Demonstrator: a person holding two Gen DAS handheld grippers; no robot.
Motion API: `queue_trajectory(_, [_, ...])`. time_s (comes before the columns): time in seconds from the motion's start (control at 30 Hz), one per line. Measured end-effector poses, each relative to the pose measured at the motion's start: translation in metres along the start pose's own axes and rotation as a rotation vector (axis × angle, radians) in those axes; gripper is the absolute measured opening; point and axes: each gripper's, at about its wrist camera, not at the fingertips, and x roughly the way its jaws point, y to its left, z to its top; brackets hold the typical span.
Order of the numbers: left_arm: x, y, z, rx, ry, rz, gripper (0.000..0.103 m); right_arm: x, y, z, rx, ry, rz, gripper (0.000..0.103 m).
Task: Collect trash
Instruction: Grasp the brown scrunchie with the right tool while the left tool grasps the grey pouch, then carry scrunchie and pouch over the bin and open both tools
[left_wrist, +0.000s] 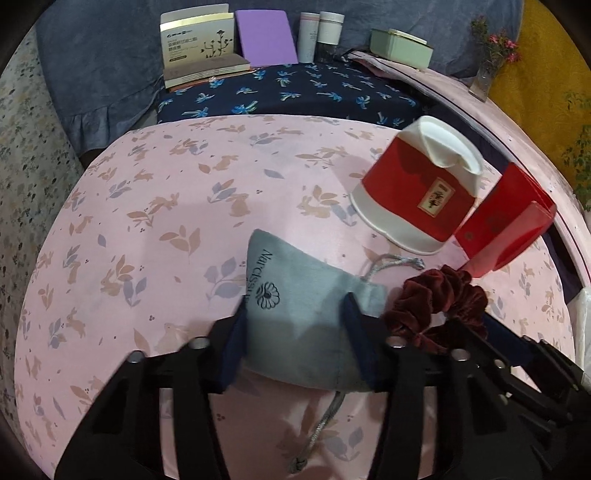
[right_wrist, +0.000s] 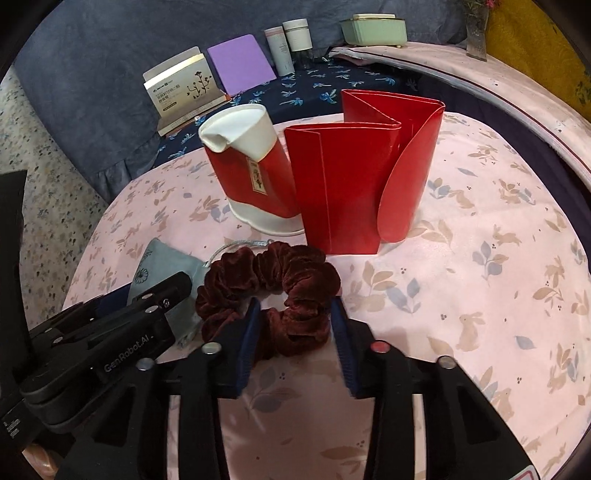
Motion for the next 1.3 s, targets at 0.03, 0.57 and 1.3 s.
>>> queue_trajectory(0.03, [-0.001,-0.003,0.000,0.006,0.003,-0.009,0.023,-0.002,0.001,-0.001,-0.006,-0.003,-0.002,0.023])
queue_trajectory(0.57, [-0.074,-0.077,-0.036,0.082,-0.047,-0.078,0.006,-0.095,-0.032,-0.037,0.016,-0.094,-0.019,0.009])
queue_trajectory(1.3, [-0.155,-0.241,-0.060,0.296,-0.130,-0.229,0.006,-0.242,-0.165,-0.065,0.223,-0.327,-0.151,0.008])
